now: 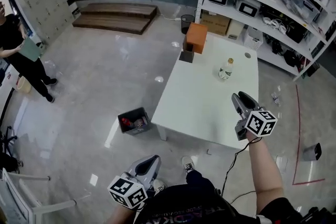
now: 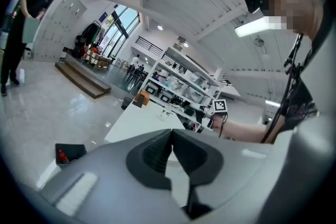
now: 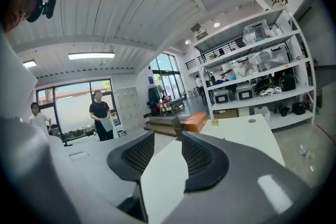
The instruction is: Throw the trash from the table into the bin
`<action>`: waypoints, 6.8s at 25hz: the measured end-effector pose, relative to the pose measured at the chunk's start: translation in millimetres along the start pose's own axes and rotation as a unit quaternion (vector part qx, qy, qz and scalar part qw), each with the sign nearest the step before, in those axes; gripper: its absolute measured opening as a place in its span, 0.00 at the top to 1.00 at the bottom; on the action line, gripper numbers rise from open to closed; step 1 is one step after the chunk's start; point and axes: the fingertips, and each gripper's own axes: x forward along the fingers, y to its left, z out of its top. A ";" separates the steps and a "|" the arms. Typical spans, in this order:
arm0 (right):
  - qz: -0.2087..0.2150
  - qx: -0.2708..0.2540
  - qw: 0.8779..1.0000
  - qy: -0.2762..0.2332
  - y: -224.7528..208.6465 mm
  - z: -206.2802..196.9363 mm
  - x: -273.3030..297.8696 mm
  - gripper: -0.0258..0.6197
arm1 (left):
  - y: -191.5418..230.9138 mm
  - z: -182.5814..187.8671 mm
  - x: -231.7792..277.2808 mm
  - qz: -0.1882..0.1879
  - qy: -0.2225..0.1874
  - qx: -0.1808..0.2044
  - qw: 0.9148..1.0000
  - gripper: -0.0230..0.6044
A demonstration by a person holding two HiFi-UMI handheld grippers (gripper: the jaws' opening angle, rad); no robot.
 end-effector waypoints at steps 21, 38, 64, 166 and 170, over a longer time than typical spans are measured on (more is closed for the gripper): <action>-0.041 -0.020 0.995 0.089 -181.1 7.9 189.0 0.61 | 15.6 -0.4 98.8 0.110 -0.003 -0.060 0.992 0.95; -0.006 -0.063 0.990 0.128 -192.9 -13.0 241.5 0.72 | 24.4 6.8 108.0 0.165 -0.019 -0.072 0.984 0.95; 0.107 -0.107 0.986 0.075 -70.5 18.7 212.7 0.73 | 19.5 2.4 84.8 0.166 -0.054 -0.080 0.981 0.95; 0.199 -0.126 0.952 0.193 394.1 -446.5 430.0 0.73 | 469.6 -120.4 -77.9 0.175 0.037 -0.166 0.970 0.95; 0.180 -0.126 0.954 0.206 383.0 -488.5 461.3 0.73 | 489.2 -142.8 -72.8 0.175 0.031 -0.175 0.968 0.95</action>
